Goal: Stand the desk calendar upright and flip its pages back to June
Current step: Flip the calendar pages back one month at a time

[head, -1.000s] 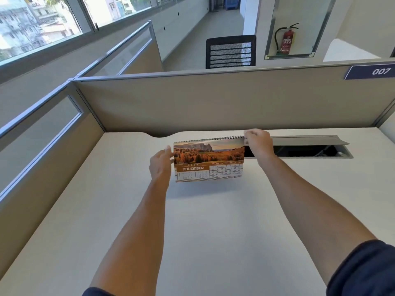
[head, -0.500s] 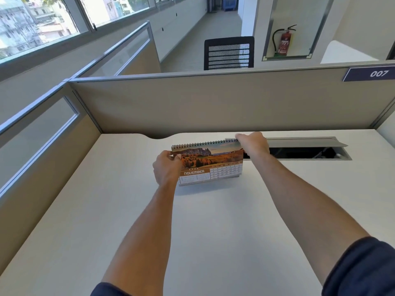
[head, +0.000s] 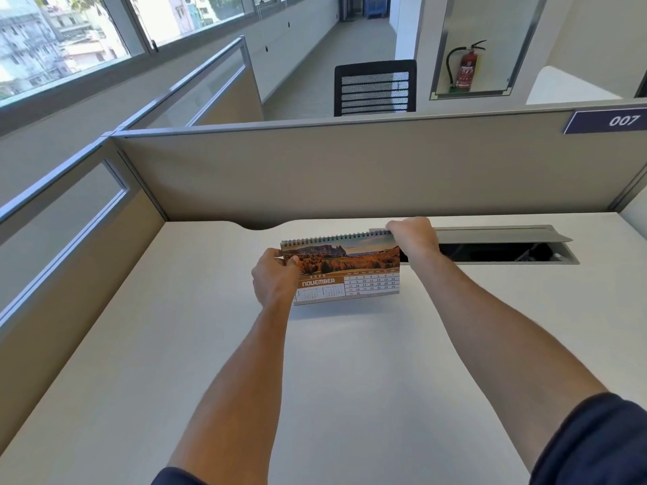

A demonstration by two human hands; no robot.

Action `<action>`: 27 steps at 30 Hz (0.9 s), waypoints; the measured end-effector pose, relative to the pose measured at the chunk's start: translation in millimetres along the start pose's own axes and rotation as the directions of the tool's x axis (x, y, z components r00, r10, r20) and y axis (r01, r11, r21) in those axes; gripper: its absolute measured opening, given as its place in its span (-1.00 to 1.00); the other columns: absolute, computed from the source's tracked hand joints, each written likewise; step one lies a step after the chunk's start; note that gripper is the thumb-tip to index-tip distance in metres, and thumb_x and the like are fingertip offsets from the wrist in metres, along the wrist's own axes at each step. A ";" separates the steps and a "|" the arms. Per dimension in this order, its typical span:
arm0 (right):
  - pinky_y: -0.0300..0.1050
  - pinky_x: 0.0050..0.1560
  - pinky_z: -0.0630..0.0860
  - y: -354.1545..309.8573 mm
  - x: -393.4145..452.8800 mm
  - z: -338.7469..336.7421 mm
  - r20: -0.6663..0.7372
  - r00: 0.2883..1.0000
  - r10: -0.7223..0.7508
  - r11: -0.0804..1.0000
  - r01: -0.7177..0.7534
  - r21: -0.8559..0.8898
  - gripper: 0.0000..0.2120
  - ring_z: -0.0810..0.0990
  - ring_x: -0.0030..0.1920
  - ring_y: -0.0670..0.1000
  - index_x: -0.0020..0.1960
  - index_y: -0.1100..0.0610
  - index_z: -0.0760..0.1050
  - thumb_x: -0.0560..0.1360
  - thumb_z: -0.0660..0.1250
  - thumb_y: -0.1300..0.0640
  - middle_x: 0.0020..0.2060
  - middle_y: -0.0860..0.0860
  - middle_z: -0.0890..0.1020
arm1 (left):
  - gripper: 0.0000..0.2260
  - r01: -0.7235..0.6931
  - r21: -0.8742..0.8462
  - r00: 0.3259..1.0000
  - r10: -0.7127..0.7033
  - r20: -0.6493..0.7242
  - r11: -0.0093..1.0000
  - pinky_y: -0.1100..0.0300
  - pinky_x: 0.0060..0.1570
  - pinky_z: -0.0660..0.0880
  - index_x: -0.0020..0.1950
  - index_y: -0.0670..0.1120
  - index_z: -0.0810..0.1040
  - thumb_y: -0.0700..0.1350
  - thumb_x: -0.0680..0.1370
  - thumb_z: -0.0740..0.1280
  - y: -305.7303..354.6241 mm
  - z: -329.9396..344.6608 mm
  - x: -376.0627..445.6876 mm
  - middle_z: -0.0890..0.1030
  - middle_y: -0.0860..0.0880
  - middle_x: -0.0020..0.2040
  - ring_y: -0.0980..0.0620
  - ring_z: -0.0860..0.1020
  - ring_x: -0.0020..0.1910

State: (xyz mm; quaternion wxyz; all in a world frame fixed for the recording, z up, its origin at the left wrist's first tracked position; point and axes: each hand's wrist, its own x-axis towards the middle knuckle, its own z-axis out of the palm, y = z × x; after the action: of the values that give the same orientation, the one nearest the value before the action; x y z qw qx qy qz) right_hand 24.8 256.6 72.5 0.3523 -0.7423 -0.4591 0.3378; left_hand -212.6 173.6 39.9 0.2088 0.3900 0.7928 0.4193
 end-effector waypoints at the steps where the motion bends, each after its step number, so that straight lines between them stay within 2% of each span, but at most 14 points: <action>1: -0.09 -0.33 0.31 0.0 -0.4 0.1 0.004 1.000 0.001 1.000 -0.001 0.000 -0.79 0.45 -0.38 0.10 -0.35 0.13 0.41 0.35 0.38 0.05 -0.43 0.02 0.51 | -0.76 -0.003 0.003 1.000 0.003 -0.001 1.000 0.14 -0.14 0.57 0.24 -0.08 0.59 -0.05 0.60 0.41 0.0 0.4 0.4 0.72 -0.08 0.06 -0.03 0.65 -0.10; 10: -0.07 -0.24 0.51 -3.2 -1.7 -1.4 0.011 0.999 0.040 0.999 -0.040 -0.027 -0.81 0.55 -0.32 0.13 -0.23 0.14 0.49 0.33 0.34 0.01 -0.32 0.05 0.60 | -0.78 0.005 0.016 1.000 -0.005 -0.007 1.000 0.21 -0.27 0.47 0.22 -0.09 0.58 -0.04 0.61 0.40 2.5 2.0 0.7 0.72 -0.08 0.05 -0.02 0.64 -0.12; 13: 0.10 -0.04 0.68 -3.5 -0.8 0.4 0.016 0.998 0.063 0.998 -0.063 0.007 -0.84 0.54 -0.28 0.12 -0.22 0.12 0.46 0.32 0.34 0.05 -0.31 0.05 0.57 | -0.78 0.006 0.018 1.000 -0.006 -0.006 1.000 0.21 -0.26 0.49 0.22 -0.09 0.58 -0.04 0.62 0.39 1.5 2.5 0.4 0.72 -0.08 0.05 -0.02 0.64 -0.13; 14: 0.12 -0.02 0.67 -3.6 -1.2 1.6 0.020 0.997 0.072 0.997 -0.072 0.033 -0.85 0.52 -0.25 0.13 -0.22 0.12 0.43 0.33 0.35 0.07 -0.29 0.06 0.55 | -0.78 0.004 0.018 1.000 -0.004 -0.007 1.000 0.21 -0.26 0.50 0.22 -0.10 0.58 -0.04 0.62 0.39 1.5 2.7 0.2 0.72 -0.08 0.05 -0.02 0.63 -0.14; 15: 0.09 -0.09 0.65 -4.0 -2.0 2.5 0.026 0.997 0.078 0.995 -0.079 0.057 -0.85 0.49 -0.25 0.13 -0.24 0.11 0.40 0.34 0.35 0.08 -0.27 0.07 0.53 | -0.78 0.003 0.018 1.000 -0.003 -0.009 1.000 0.22 -0.28 0.49 0.22 -0.10 0.58 -0.05 0.62 0.39 1.7 2.9 0.2 0.72 -0.08 0.04 -0.02 0.63 -0.14; 17: -0.05 -0.25 0.44 -4.9 -3.2 4.7 0.031 0.996 0.080 0.995 -0.082 0.056 -0.81 0.44 -0.31 0.10 -0.28 0.11 0.36 0.36 0.35 0.08 -0.30 0.06 0.51 | -0.78 0.001 0.022 1.000 0.000 -0.012 1.000 0.21 -0.28 0.49 0.21 -0.10 0.58 -0.05 0.62 0.39 1.7 3.2 0.1 0.72 -0.08 0.04 -0.01 0.63 -0.15; 19: -0.11 -0.33 0.33 -6.0 -4.2 4.4 0.013 0.997 0.071 0.997 -0.071 -0.010 -0.80 0.43 -0.39 0.07 -0.31 0.11 0.36 0.36 0.34 0.05 -0.38 0.03 0.50 | -0.79 -0.003 0.033 1.000 0.004 -0.018 0.999 0.24 -0.33 0.44 0.21 -0.10 0.59 -0.05 0.61 0.39 1.7 3.3 -0.1 0.71 -0.08 0.03 -0.01 0.61 -0.17; 21: -0.15 -0.36 0.31 -6.8 -5.3 2.7 -0.008 0.998 0.063 0.996 -0.063 -0.066 -0.80 0.45 -0.39 0.06 -0.31 0.11 0.39 0.36 0.33 0.02 -0.40 0.01 0.52 | -0.79 -0.007 0.043 1.000 0.008 -0.021 0.999 0.27 -0.37 0.39 0.21 -0.10 0.59 -0.05 0.61 0.39 1.9 2.6 -0.2 0.72 -0.08 0.03 0.00 0.60 -0.17; 27: -0.13 -0.35 0.33 -7.6 -3.6 -0.1 -0.015 0.998 0.061 0.990 -0.062 -0.129 -0.79 0.48 -0.32 0.04 -0.25 0.11 0.41 0.39 0.35 -0.01 -0.32 0.01 0.55 | -0.79 -0.011 0.046 1.000 0.012 -0.012 0.999 0.22 -0.31 0.49 0.21 -0.09 0.58 -0.04 0.62 0.39 0.5 2.8 1.0 0.71 -0.07 0.04 0.00 0.63 -0.15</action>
State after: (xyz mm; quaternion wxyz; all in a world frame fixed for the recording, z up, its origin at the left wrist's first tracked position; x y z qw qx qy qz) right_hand 20.3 255.8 79.6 0.2953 -0.7791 -0.4551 0.3140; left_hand -211.1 176.0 38.7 0.1925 0.3967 0.8013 0.4044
